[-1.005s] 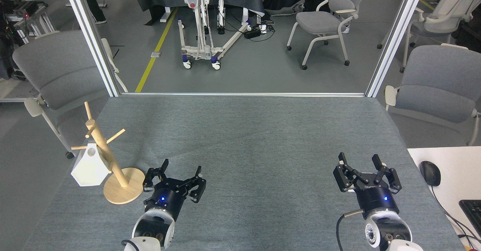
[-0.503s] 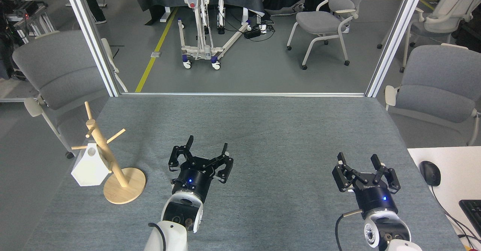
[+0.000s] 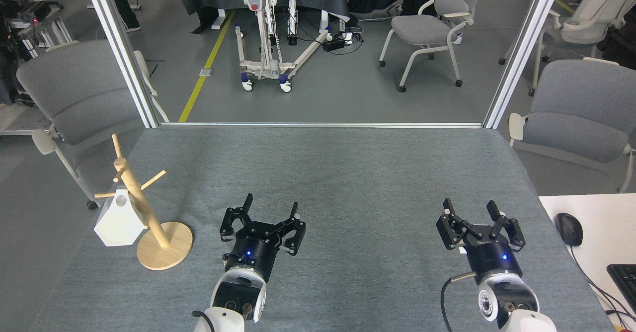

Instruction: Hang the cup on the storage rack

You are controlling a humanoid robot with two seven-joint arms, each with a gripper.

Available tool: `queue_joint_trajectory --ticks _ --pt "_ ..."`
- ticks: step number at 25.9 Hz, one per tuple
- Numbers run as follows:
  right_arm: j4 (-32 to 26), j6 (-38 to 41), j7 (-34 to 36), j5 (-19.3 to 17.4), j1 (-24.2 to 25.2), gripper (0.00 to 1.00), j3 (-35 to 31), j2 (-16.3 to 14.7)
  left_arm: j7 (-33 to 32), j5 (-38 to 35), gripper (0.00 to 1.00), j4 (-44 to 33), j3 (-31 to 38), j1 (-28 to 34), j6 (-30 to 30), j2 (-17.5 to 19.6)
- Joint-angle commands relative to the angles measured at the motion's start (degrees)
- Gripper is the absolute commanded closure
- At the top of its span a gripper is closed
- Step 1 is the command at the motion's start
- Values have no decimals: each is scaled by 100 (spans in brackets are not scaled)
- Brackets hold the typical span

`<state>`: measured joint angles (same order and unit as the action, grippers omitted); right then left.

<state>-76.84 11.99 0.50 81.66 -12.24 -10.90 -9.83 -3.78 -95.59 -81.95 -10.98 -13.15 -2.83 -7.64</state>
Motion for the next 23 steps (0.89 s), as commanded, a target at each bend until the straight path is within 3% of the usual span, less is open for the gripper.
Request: queue_joint_trajectory --ticks 1,23 --pt "37 -4 2 8 -24 0 0 -1 0 23 2 -5 8 6 10 -1" --pt "46 -179 2 -10 -33 0 0 25 8 260 2 -101 17 23 19 -1"
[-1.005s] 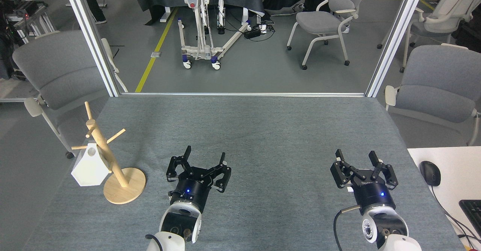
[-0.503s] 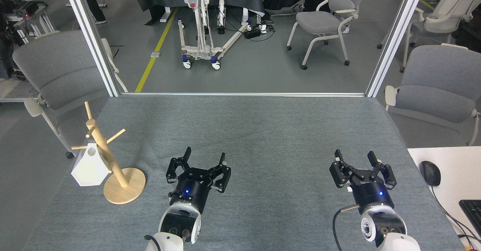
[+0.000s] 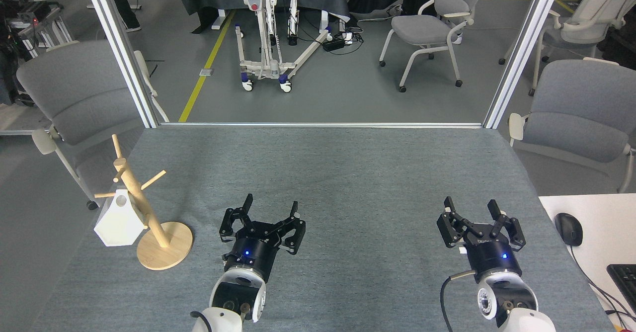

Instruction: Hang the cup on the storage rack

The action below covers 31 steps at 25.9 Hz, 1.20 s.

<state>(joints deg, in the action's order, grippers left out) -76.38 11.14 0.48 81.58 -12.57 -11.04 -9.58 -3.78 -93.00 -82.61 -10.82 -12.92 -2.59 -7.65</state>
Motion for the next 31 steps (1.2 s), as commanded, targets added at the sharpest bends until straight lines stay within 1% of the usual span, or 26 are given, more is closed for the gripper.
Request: queue_joint_trajectory --ticks 1,8,13,18,20,23,26,28,31 --pt "0 -121 5 -2 9 0 14 0 9 1 2 -35 -8 0 -5 0" --pt "0 -174 5 -2 26 0 14 -9 0 18 2 79 18 0 -5 0" --pt "-9 -174 5 -2 88 0 5 9 -35 379 2 123 36 0 21 9" --pt "-44 -174 22 -2 202 0 5 88 -35 388 2 123 36 9 12 9" --pt "-123 -165 22 7 264 0 5 202 -27 388 2 132 36 0 4 9" --pt "-290 -130 22 -2 369 0 5 220 -18 370 2 158 27 9 -5 9" --pt "-299 -103 14 -63 369 0 -4 185 9 370 2 219 27 0 -5 9" --pt "-299 -103 22 -63 360 0 -4 246 9 361 2 219 27 9 -14 9" --pt "-299 -103 40 -63 378 0 5 246 9 361 2 219 36 0 -5 9"
